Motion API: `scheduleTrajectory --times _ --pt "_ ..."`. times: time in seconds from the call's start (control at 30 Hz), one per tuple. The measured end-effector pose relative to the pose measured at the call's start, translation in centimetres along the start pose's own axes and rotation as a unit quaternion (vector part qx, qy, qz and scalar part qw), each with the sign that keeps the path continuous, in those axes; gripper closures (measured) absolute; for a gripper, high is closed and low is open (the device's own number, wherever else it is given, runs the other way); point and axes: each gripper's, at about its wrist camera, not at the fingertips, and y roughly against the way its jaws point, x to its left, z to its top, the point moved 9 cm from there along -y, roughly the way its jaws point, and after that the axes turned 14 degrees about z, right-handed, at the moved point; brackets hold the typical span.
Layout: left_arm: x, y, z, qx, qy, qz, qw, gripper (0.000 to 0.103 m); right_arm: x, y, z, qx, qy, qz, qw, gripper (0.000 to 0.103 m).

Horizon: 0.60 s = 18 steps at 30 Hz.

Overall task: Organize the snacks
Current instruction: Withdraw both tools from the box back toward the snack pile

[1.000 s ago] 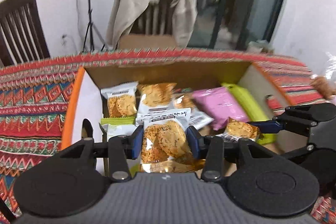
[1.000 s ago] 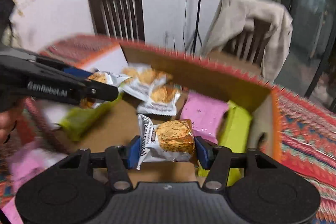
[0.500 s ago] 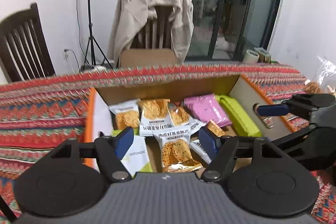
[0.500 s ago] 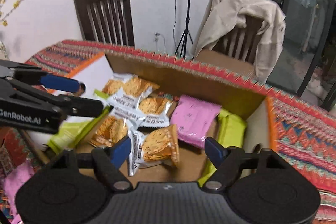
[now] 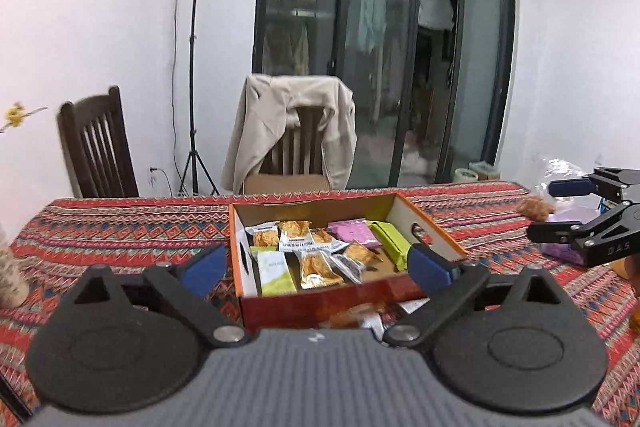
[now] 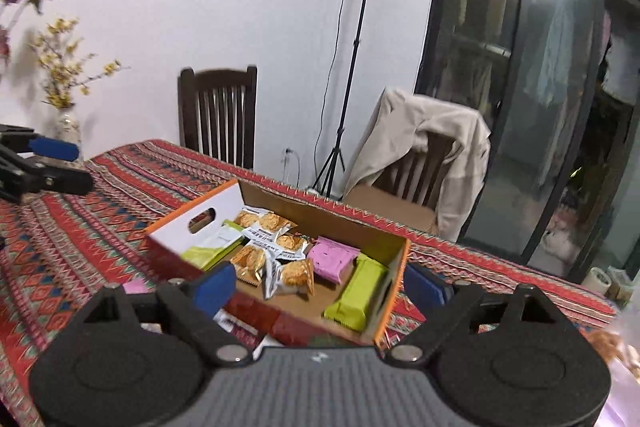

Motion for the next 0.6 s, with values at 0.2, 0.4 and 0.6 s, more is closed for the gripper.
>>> scheduleTrajectory --times 0.2,0.4,0.6 --pt "-0.2 6.6 -4.3 -0.028 0.009 0.025 0.9992 0.001 4.1 7.5 -4.3 -0.041 -0.001 -0.009 0.999 0.004" --pt "-0.4 9.9 -10.7 0.009 0.065 0.028 0.9974 0.0 8.2 11.6 -10.7 -0.066 -0.033 -0.005 0.997 0.0" --pt "-0.7 11.6 -15.4 0.039 0.056 0.051 0.9963 0.0 10.2 11.4 -17.7 -0.055 -0.079 -0.032 0.995 0.0"
